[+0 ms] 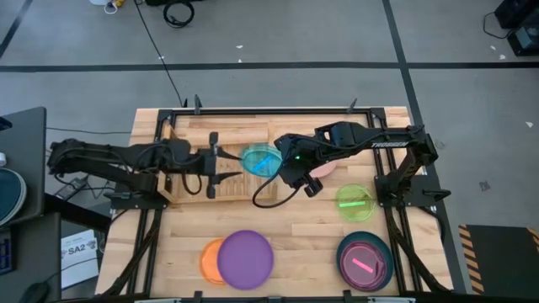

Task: Place and stack plates onto a shelf
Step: Put the blue plate on the shelf

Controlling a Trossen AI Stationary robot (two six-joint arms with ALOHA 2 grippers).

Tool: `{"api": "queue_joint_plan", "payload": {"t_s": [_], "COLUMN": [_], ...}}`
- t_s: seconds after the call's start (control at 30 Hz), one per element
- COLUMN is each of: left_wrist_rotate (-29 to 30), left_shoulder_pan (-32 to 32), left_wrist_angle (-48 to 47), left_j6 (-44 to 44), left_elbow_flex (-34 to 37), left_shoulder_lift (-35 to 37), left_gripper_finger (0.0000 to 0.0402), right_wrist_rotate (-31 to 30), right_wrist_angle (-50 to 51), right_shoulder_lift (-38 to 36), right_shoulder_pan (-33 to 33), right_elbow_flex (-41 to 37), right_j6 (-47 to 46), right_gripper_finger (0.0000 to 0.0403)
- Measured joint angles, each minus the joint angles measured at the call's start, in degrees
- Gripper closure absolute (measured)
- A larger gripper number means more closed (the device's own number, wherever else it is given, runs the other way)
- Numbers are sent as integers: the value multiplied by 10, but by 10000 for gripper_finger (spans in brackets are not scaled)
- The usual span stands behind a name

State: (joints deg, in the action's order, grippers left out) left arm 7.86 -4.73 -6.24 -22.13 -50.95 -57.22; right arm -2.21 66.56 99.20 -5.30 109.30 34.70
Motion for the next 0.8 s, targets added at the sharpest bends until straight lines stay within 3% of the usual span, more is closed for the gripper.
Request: {"api": "queue_joint_plan", "payload": {"t_s": [0.6, 0.8], "left_wrist_rotate": [-9, -28], "left_shoulder_pan": [0, 0], "left_wrist_angle": [-33, -63], "left_j6": [-10, -10], "left_elbow_flex": [-12, -12], "left_shoulder_lift": [-25, -25], "left_gripper_finger": [225, 247], "right_wrist_rotate": [8, 9], "right_wrist_angle": [-10, -14], "right_shoulder_lift": [0, 0], "right_shoulder_pan": [-3, -3], "right_elbow_flex": [0, 0], "right_j6": [0, 0], "right_gripper_finger": [391, 391]}}
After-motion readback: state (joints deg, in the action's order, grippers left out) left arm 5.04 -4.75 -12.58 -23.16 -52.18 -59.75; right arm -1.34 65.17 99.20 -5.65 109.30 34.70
